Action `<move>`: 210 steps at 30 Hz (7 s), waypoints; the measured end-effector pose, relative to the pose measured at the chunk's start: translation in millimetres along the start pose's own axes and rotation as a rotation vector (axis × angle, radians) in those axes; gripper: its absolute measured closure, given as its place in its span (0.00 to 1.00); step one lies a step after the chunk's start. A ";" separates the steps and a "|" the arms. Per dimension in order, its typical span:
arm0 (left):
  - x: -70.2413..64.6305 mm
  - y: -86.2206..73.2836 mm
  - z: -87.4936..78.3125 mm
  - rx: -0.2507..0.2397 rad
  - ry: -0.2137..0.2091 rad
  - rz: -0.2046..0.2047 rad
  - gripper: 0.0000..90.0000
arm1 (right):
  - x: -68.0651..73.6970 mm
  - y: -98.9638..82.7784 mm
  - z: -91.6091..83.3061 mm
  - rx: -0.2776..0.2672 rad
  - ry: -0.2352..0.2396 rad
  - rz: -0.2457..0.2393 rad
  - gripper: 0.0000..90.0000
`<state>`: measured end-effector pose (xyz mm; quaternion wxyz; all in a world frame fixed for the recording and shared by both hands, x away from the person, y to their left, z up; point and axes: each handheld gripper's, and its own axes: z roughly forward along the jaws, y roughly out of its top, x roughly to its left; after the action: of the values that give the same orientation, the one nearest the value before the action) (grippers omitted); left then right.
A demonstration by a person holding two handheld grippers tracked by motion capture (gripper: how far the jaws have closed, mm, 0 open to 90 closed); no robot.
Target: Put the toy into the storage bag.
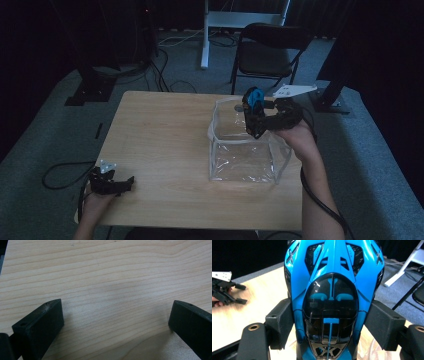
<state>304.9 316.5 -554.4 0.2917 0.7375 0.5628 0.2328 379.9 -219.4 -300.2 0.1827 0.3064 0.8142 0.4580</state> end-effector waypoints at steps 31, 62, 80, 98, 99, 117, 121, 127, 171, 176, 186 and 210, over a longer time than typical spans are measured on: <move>0.0 0.0 0.0 0.000 0.001 0.000 0.00 | -25.0 2.7 42.8 0.132 0.057 0.015 0.29; -0.1 0.0 -0.1 0.001 0.000 0.000 0.00 | -21.6 -13.3 91.8 0.518 0.072 -0.103 0.29; -0.2 -0.1 -0.2 0.001 0.001 -0.001 0.00 | -15.3 -14.6 104.8 0.644 0.108 -0.177 0.29; -0.2 -0.2 -0.2 0.001 0.001 -0.001 0.00 | -5.9 -25.6 123.0 0.798 0.104 -0.301 0.29; -0.2 -0.1 -0.2 0.001 0.001 -0.001 0.00 | -5.4 -26.4 123.6 0.802 0.105 -0.305 0.29; -0.2 -0.3 -0.2 0.000 0.001 -0.001 0.00 | 21.5 -46.3 144.5 0.994 0.232 -0.457 0.29; -0.2 -0.3 -0.2 0.000 0.001 -0.001 0.00 | 27.2 -49.1 149.3 1.031 0.239 -0.487 0.29; -0.2 -0.3 -0.2 0.000 0.001 0.000 0.00 | 31.4 -51.1 153.9 1.042 0.252 -0.513 0.29; -0.2 -0.3 -0.3 0.001 0.001 -0.001 0.00 | 29.6 -76.5 177.4 1.194 0.271 -0.437 0.34; -0.2 -0.5 -0.5 0.000 0.002 -0.001 0.01 | 26.8 -69.7 172.4 1.144 0.279 -0.342 0.28; -0.2 -0.5 -0.6 0.000 0.002 -0.002 0.01 | 19.9 -54.7 161.4 1.021 0.178 -0.302 0.18; -0.1 -0.5 -0.7 0.001 0.003 0.000 0.01 | 7.8 -35.5 134.4 0.825 0.177 -0.177 0.18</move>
<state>304.1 316.6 -554.3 0.2906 0.7372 0.5635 0.2334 440.1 -142.9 -399.8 0.0130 0.2423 0.9648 0.1013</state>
